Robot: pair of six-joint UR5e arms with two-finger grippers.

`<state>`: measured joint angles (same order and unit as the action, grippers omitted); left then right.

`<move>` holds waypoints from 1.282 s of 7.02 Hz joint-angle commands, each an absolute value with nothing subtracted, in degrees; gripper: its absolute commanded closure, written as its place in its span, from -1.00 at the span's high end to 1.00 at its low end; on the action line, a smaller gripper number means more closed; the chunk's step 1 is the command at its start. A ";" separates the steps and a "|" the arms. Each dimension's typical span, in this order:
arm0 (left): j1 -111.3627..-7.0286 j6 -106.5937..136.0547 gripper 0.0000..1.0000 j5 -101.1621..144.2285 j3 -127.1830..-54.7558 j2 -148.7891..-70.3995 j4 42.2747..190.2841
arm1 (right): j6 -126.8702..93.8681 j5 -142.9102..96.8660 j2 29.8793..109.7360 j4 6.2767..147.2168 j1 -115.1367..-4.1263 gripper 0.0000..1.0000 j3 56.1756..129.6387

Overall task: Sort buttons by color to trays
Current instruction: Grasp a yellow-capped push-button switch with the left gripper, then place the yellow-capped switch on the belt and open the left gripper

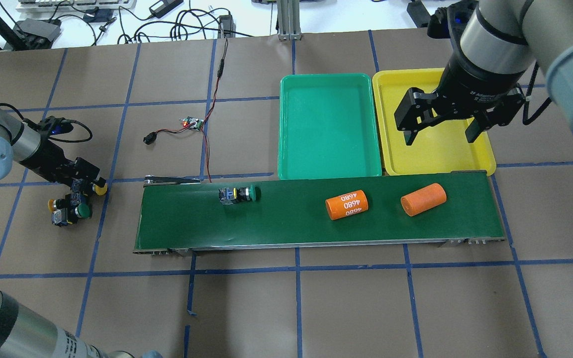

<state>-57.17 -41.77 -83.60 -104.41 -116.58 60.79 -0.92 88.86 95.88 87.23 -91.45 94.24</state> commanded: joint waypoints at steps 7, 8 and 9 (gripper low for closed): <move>-77.55 -19.39 -0.83 -85.19 -107.46 -99.26 69.06 | -0.79 88.94 95.63 87.28 -91.14 1.00 94.39; -82.31 -10.11 -0.82 -84.99 -110.71 -97.05 68.73 | -0.70 88.95 95.54 87.19 -91.14 1.00 94.39; -86.88 -3.58 -0.79 -85.25 -113.61 -96.07 68.12 | -0.44 88.95 95.62 87.10 -91.06 1.00 94.39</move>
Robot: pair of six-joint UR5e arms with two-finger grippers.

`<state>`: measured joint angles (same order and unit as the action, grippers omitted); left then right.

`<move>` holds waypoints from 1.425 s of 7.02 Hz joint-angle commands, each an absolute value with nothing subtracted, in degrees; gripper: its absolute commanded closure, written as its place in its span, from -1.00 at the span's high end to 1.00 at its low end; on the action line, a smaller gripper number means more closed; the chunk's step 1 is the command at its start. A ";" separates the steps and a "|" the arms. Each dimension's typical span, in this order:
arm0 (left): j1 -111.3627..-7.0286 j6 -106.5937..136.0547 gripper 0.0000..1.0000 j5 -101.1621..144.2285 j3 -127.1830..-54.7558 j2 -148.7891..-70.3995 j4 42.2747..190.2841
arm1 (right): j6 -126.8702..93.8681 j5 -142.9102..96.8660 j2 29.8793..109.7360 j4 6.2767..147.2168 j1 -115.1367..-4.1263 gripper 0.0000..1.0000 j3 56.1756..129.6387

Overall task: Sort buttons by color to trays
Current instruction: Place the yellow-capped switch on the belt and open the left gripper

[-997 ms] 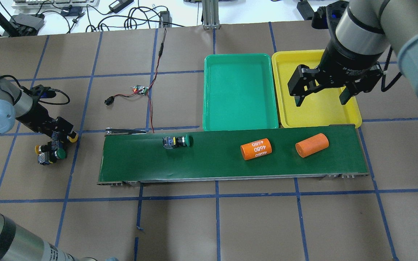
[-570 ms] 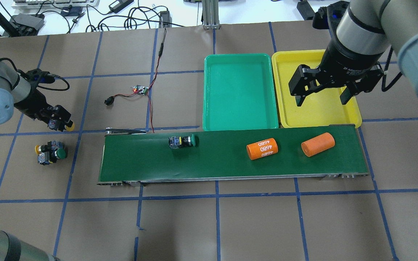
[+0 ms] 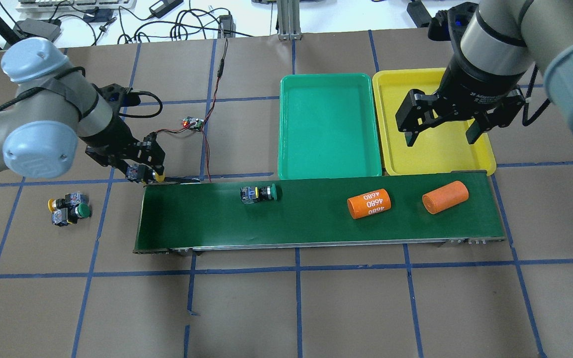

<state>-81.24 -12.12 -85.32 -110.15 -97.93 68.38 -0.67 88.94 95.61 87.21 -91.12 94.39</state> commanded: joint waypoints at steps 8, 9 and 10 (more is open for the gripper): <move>-69.03 -14.27 1.00 -86.21 -109.98 -98.59 62.84 | 1.04 89.74 95.54 86.93 -91.05 1.00 95.00; -62.47 -18.07 1.00 -86.22 -106.99 -102.44 62.75 | 2.79 89.82 95.80 86.14 -91.05 1.00 95.71; -58.49 -18.37 1.00 -86.48 -104.70 -106.31 62.14 | 4.03 89.82 95.54 86.13 -90.88 1.00 95.80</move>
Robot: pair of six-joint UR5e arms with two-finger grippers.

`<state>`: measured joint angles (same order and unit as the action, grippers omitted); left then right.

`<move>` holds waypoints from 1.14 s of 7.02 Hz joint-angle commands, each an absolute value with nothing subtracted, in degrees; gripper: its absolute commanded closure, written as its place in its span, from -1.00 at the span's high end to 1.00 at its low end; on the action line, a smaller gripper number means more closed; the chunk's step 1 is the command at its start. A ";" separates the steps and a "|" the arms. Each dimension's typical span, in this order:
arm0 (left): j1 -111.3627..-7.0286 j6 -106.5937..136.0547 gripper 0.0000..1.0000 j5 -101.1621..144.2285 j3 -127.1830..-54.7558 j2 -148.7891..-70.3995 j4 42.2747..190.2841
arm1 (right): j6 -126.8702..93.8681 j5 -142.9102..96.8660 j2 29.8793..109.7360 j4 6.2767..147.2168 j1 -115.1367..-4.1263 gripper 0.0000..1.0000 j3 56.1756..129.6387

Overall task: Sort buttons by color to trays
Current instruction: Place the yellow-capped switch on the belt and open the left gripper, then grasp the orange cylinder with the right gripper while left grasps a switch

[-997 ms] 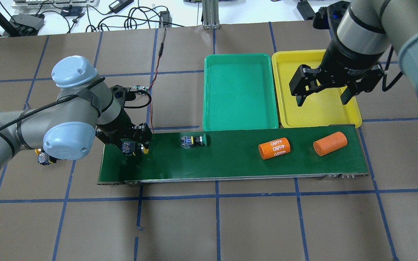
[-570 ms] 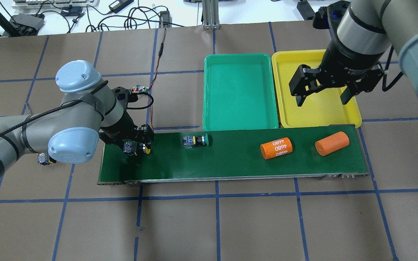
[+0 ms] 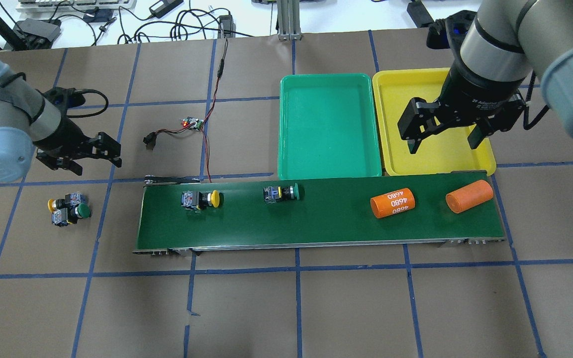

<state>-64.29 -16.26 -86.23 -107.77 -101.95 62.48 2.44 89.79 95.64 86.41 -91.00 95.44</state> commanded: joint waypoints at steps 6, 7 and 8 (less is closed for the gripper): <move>-55.81 -31.48 1.00 -93.96 -102.83 -113.47 61.70 | 25.42 91.85 95.36 88.45 -91.58 1.00 102.87; -53.29 -31.81 1.00 -88.47 -103.27 -113.55 62.48 | 29.58 92.02 96.32 95.38 -91.58 1.00 108.49; -50.91 -32.34 1.00 -84.07 -103.97 -113.64 62.49 | 34.93 91.85 96.50 100.32 -91.58 1.00 111.76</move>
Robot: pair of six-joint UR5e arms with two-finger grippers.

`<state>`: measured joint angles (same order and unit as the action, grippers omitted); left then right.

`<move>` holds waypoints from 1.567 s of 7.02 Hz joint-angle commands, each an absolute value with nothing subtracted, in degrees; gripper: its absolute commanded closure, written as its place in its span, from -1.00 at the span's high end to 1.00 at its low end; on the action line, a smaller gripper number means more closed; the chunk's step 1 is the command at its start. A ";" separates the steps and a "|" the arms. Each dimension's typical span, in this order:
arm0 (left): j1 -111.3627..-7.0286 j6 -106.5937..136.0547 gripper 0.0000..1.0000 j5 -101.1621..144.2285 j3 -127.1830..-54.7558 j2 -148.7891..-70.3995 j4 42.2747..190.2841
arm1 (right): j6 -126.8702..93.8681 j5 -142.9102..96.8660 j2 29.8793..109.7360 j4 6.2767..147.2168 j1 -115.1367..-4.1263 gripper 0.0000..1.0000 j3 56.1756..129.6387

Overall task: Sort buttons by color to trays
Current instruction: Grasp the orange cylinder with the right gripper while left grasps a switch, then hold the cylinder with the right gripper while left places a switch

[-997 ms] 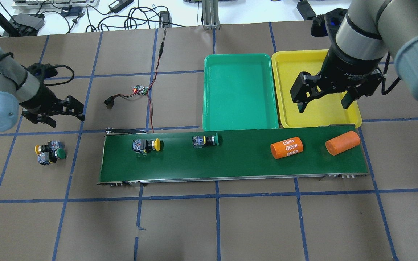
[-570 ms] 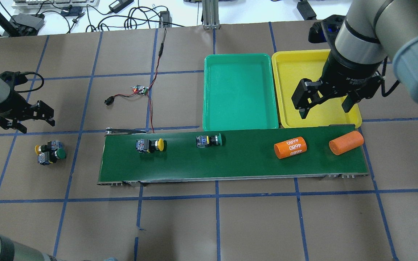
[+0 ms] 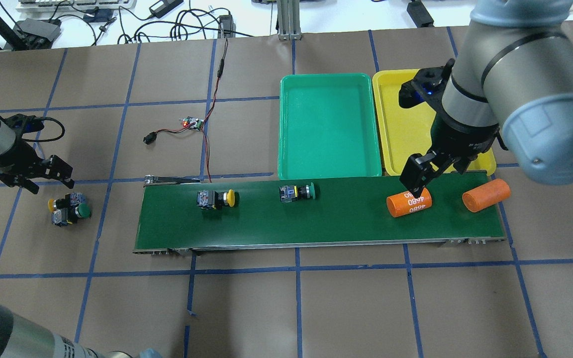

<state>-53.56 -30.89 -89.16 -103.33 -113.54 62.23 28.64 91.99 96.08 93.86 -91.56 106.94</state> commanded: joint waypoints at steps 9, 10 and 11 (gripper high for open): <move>-50.18 -24.78 1.00 -81.47 -105.91 -115.22 61.88 | 79.36 90.97 93.08 119.96 -92.90 1.00 121.54; -50.27 -24.79 1.00 -81.39 -106.00 -115.66 61.79 | 80.93 91.14 92.99 119.54 -92.73 1.00 121.47; -50.62 -24.96 1.00 -81.39 -106.08 -116.19 61.79 | 81.56 91.49 92.99 119.79 -92.20 1.00 121.73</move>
<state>-50.32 -24.82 -81.36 -106.01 -115.58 61.85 80.42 91.20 93.02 119.43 -92.68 121.34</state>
